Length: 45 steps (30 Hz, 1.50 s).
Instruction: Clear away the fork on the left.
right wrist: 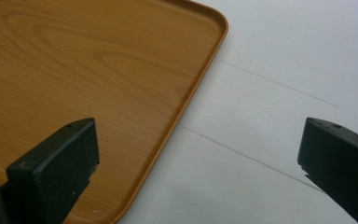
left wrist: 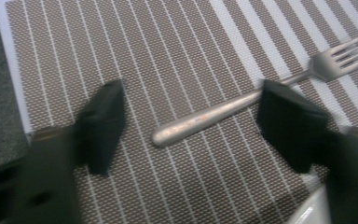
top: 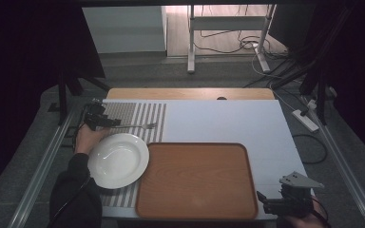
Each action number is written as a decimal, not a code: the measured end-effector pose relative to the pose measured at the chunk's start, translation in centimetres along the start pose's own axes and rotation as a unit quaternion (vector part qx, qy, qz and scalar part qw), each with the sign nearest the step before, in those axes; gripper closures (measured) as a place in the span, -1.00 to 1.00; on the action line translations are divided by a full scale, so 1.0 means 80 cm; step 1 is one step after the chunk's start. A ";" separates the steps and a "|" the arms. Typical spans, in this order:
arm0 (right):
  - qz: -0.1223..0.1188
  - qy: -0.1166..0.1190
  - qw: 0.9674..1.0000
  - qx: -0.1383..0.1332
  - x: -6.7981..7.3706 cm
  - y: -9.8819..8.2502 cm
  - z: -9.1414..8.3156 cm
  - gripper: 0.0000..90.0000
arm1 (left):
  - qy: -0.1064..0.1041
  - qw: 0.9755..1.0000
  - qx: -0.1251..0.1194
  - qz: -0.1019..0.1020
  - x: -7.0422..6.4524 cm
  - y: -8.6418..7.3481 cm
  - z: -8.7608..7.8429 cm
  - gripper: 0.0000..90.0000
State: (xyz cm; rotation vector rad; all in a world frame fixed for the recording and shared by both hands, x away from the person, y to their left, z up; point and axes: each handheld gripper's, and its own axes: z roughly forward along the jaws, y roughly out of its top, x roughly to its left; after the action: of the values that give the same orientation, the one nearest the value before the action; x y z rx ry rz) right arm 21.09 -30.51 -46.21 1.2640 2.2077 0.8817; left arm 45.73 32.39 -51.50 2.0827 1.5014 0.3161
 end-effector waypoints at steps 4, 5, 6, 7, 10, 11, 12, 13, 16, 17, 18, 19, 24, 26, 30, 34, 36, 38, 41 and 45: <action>-0.001 -0.001 1.000 0.001 0.000 0.000 0.000 -1.00 | -0.010 1.000 0.011 0.005 0.003 0.002 0.006 0.32; -0.001 0.000 1.000 0.001 0.000 0.000 0.000 -1.00 | -0.016 1.000 0.016 0.007 0.003 0.003 0.008 0.55; -0.002 0.001 1.000 0.002 0.000 0.000 0.001 -1.00 | -0.021 1.000 0.019 0.008 0.003 0.004 0.011 0.83; -0.002 0.001 1.000 0.002 0.000 0.000 0.001 -1.00 | -0.024 0.999 0.021 0.008 0.003 0.004 0.013 0.83; -0.004 0.002 1.000 0.003 0.001 0.000 0.001 -1.00 | -0.013 0.999 0.032 0.015 0.003 0.008 0.021 0.98; -0.004 0.003 1.000 0.003 0.001 0.000 0.001 -1.00 | -0.009 0.999 0.034 0.014 0.004 0.010 0.023 0.98; -0.004 0.003 1.000 0.003 0.001 0.000 0.001 -1.00 | -0.006 0.999 0.032 0.012 0.004 0.010 0.025 0.98; -0.004 0.003 1.000 0.003 0.001 0.000 0.001 -1.00 | -0.005 0.999 0.034 0.011 0.005 0.011 0.027 0.98; -0.005 0.003 1.000 0.003 0.001 0.000 0.001 -1.00 | 0.016 0.998 0.052 0.024 0.006 0.011 0.035 0.98; -0.005 0.003 1.000 0.003 0.001 0.000 0.001 -1.00 | 0.017 0.998 0.049 0.029 0.006 0.010 0.036 0.98; -0.006 0.004 1.000 0.005 0.001 0.000 0.001 -1.00 | 0.014 0.998 0.049 0.024 0.007 0.010 0.036 0.98; -0.008 0.004 1.000 0.006 0.001 0.000 0.001 -1.00 | 0.012 0.998 0.051 0.021 0.008 0.009 0.035 0.98; -0.012 0.001 1.000 0.006 0.002 0.000 0.000 -1.00 | -0.005 0.998 0.067 0.018 0.003 0.003 0.028 0.98; -0.013 0.002 1.000 0.007 0.002 0.000 0.000 -1.00 | -0.012 0.997 0.076 0.022 -0.001 0.000 0.024 0.99; -0.015 0.002 1.000 0.005 0.004 0.000 0.000 -1.00 | -0.020 0.995 0.093 0.041 -0.014 -0.007 0.017 0.99; -0.018 0.002 1.000 0.005 0.004 0.000 0.000 -1.00 | -0.023 0.994 0.097 0.043 -0.019 -0.011 0.015 0.99; -0.020 0.003 1.000 0.005 0.004 0.000 0.000 -1.00 | -0.025 0.994 0.100 0.046 -0.022 -0.014 0.013 0.98; -0.020 0.004 1.000 0.004 0.004 -0.001 0.000 -1.00 | -0.030 0.993 0.101 0.047 -0.024 -0.016 0.012 0.98; -0.023 0.003 1.000 0.003 0.005 -0.001 0.000 -1.00 | -0.035 0.993 0.105 0.050 -0.028 -0.017 0.011 0.99; -0.025 0.004 1.000 0.004 0.005 -0.001 0.000 -1.00 | -0.043 0.991 0.111 0.056 -0.030 -0.017 0.010 0.99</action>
State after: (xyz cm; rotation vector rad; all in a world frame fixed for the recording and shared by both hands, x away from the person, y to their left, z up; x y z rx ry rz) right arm 20.85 -30.17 -46.27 1.2059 2.2413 0.8605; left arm 44.16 30.23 -52.62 2.3288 1.4276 0.1031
